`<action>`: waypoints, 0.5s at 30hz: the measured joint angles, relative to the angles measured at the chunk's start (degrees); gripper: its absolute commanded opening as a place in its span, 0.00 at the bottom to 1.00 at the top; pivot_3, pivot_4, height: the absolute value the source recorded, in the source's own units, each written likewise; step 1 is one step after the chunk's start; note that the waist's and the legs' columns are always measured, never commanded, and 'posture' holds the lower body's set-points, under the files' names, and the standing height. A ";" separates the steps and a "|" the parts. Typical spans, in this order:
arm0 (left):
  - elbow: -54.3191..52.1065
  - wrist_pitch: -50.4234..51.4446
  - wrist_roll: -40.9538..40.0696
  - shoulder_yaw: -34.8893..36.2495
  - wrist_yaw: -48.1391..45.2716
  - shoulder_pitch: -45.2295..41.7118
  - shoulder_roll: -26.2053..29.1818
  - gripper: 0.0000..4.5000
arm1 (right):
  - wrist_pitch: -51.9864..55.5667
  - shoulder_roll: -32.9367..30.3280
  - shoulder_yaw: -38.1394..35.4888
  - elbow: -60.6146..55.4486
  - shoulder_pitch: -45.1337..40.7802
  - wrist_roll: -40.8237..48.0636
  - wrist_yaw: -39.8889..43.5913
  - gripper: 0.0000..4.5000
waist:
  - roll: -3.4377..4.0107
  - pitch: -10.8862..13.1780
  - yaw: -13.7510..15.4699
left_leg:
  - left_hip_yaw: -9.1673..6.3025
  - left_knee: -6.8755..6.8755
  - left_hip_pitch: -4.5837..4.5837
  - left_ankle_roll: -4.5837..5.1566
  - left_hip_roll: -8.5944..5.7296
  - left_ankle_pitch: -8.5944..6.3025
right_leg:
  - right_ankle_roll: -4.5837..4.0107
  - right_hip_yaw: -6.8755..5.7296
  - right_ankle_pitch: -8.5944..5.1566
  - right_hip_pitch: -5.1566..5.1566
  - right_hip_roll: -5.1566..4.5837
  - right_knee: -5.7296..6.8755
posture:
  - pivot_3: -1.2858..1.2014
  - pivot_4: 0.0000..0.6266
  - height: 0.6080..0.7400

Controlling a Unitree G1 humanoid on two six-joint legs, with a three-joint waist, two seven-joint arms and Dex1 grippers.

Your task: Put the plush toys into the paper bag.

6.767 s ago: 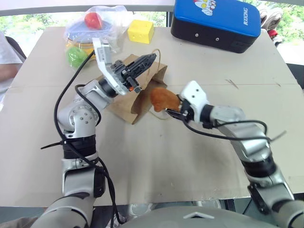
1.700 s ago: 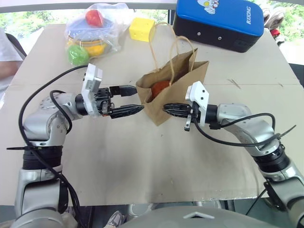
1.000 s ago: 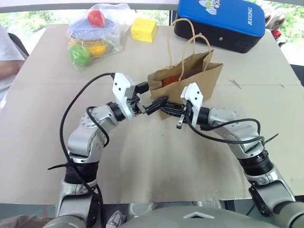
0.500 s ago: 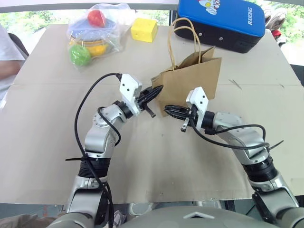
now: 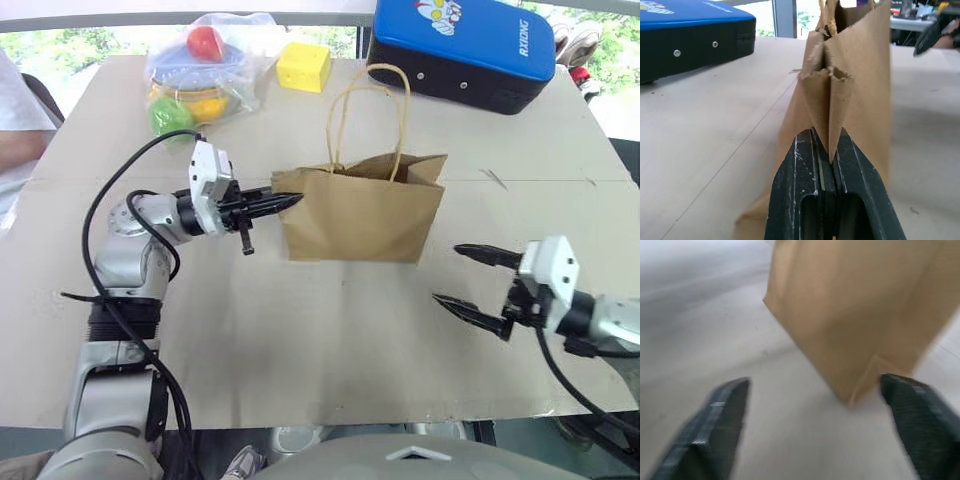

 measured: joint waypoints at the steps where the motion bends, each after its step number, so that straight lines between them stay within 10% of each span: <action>1: 0.62 -0.63 0.60 -0.29 0.25 -0.07 -0.08 0.00 | -0.32 -0.02 -0.33 -0.14 0.06 0.09 -0.10 0.98 | 0.00 0.00 -0.08 | 0.01 0.00 0.01 0.00 0.01 0.00 | 0.00 0.01 0.00 0.00 0.01 0.00 | 0.52 0.24 1.00; 11: -7.11 9.93 -2.12 3.56 8.56 5.75 0.59 0.89 | -2.19 -0.57 -2.34 0.74 -3.31 1.38 -0.62 1.00 | 0.00 0.00 -0.04 | 0.03 -0.01 0.00 0.00 0.02 0.00 | 0.00 0.05 0.00 0.00 -0.02 0.00 | 0.52 0.24 1.00; 15: -20.91 22.23 -7.63 9.52 16.86 19.59 1.60 0.95 | -2.20 -1.52 -7.62 3.01 -1.76 3.17 0.97 1.00 | 0.01 0.00 -0.11 | 0.06 -0.09 0.04 0.00 0.07 -0.01 | -0.01 0.08 0.00 -0.01 -0.06 0.00 | 0.52 0.24 1.00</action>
